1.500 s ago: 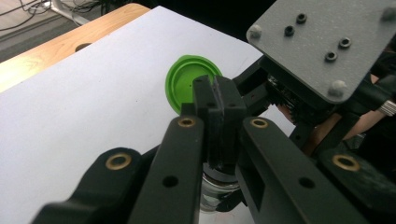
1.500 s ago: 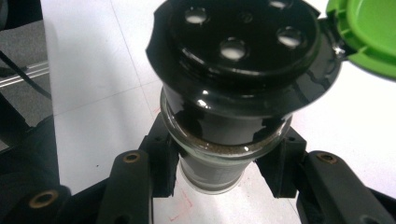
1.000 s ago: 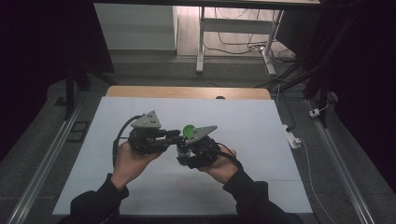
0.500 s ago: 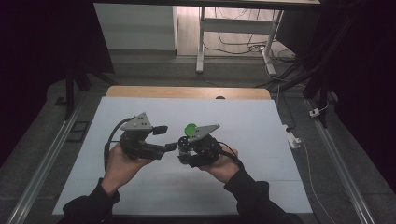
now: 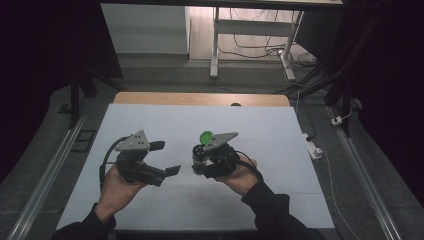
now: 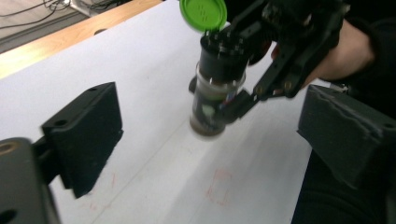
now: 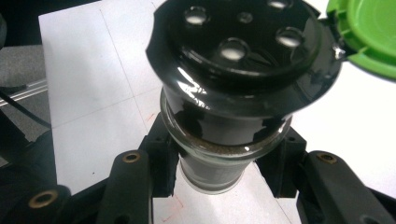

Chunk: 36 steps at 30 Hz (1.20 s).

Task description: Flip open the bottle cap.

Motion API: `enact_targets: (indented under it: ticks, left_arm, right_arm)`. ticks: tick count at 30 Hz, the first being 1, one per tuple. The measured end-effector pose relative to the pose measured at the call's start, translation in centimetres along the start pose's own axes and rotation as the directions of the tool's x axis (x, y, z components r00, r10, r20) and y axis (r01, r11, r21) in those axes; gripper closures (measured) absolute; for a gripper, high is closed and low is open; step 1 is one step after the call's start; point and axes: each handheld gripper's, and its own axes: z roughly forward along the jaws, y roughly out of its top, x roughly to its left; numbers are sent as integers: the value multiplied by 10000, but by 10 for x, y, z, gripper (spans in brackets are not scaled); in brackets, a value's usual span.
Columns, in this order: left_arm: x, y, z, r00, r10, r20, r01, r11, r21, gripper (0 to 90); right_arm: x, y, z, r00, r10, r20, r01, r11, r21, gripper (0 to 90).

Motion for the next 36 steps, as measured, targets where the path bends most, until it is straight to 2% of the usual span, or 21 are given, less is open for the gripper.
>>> enact_targets:
  ticks: [3,6,8,11,12,13,15,17,18,21,26,30,36]
  left_arm:
    - [-1,-8,-4,10000,-17,-88,18,10000,93,44]
    - [-2,-22,-12,9994,-332,-55,332,9994,3,32]
    - [-2,-25,-14,9991,-418,-67,418,9991,-22,32]
    - [-3,-39,-22,9977,-634,-225,632,9979,-114,27]
    - [-3,-39,-22,9977,-634,-225,632,9979,-114,23]
    - [-4,-48,-27,9974,-661,-277,656,9977,-177,22]
    - [-5,-52,-29,9973,-665,-320,659,9976,-189,18]
    - [-7,-66,-37,9962,-755,-431,743,9968,-307,10]
    - [-7,-66,-37,9962,-755,-431,743,9968,-307,9]
    - [-10,-81,-46,9934,-918,-692,899,9955,-293,0]
    - [-10,-96,-54,9900,-1101,-879,1087,9939,-207,0]
    - [-10,-115,-60,9838,-1477,-1019,1487,9889,16,0]
    - [-10,-127,-63,9792,-1591,-1258,1635,9862,256,0]
  right_arm:
    - [0,0,-1,10000,17,12,-17,10000,2,531]
    - [-1,0,-2,10000,1,16,-1,10000,-24,531]
    - [-2,0,-2,10000,6,17,-6,10000,-29,531]
    - [-2,0,-1,10000,56,50,-56,10000,12,531]
    - [-2,0,-1,10000,58,54,-58,10000,16,531]
    - [-3,0,-1,10000,74,56,-74,10000,11,531]
    - [-3,0,-2,10000,71,66,-71,10000,-12,531]
    - [-4,0,-3,10000,48,86,-48,10000,-16,530]
    - [-4,0,-3,9999,29,97,-29,10000,-14,531]
    - [-4,0,-3,9998,171,116,-170,9998,-58,530]
    - [-5,1,-4,9998,129,156,-127,9999,-93,531]
    - [-6,1,-6,9997,167,184,-164,9998,-131,530]
    - [-7,1,-6,9996,207,200,-204,9996,-170,530]
